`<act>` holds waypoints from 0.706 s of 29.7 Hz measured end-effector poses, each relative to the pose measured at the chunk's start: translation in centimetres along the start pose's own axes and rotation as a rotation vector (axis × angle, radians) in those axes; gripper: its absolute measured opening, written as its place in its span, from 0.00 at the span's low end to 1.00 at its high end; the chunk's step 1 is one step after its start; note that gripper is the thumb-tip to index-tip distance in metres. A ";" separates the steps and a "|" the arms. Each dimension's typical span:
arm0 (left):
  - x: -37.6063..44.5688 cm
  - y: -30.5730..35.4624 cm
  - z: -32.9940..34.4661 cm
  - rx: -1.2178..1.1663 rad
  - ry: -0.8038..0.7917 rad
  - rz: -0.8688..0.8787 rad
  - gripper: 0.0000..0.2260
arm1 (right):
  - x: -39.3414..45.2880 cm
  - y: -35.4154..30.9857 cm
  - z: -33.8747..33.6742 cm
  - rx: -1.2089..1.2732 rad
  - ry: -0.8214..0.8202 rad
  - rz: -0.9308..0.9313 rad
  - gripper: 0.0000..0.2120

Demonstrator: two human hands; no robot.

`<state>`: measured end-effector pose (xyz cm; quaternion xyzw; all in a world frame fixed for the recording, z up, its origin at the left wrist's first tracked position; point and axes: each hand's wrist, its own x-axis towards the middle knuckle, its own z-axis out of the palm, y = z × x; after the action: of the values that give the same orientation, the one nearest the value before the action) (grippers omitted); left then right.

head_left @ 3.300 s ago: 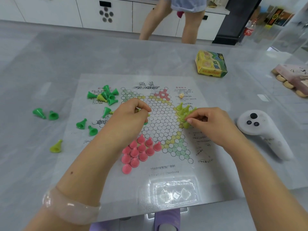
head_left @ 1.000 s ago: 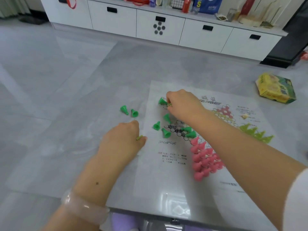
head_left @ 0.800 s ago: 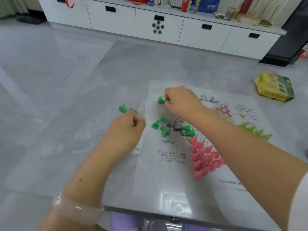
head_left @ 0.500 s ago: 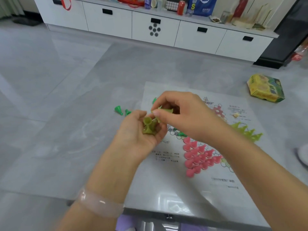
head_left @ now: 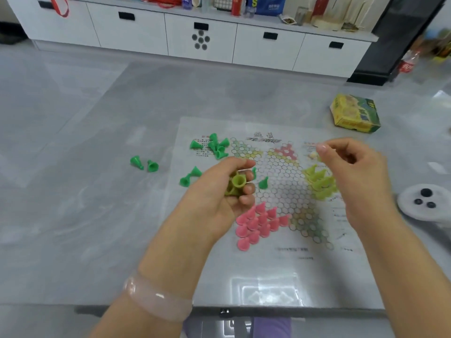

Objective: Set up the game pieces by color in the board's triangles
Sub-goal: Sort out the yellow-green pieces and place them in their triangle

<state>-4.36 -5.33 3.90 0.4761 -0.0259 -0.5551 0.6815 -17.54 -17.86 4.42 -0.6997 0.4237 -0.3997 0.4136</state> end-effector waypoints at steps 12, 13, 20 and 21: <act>2.4 -1.0 2.2 -0.047 0.159 0.066 0.05 | 4.1 3.5 -3.4 0.154 -0.124 0.222 0.05; 2.6 -1.1 2.4 -0.038 0.168 0.076 0.06 | 4.3 3.5 -3.2 0.172 -0.148 0.226 0.06; 3.7 -0.1 2.9 0.033 0.263 0.219 0.07 | 5.7 3.6 -2.0 0.062 -0.191 0.146 0.07; 3.8 -0.1 3.0 0.022 0.258 0.211 0.07 | 5.8 3.7 -1.8 0.020 -0.187 0.133 0.07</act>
<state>-4.64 -10.15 3.58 0.5454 0.0058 -0.4143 0.7286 -18.28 -24.75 2.81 -0.7000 0.4250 -0.3086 0.4838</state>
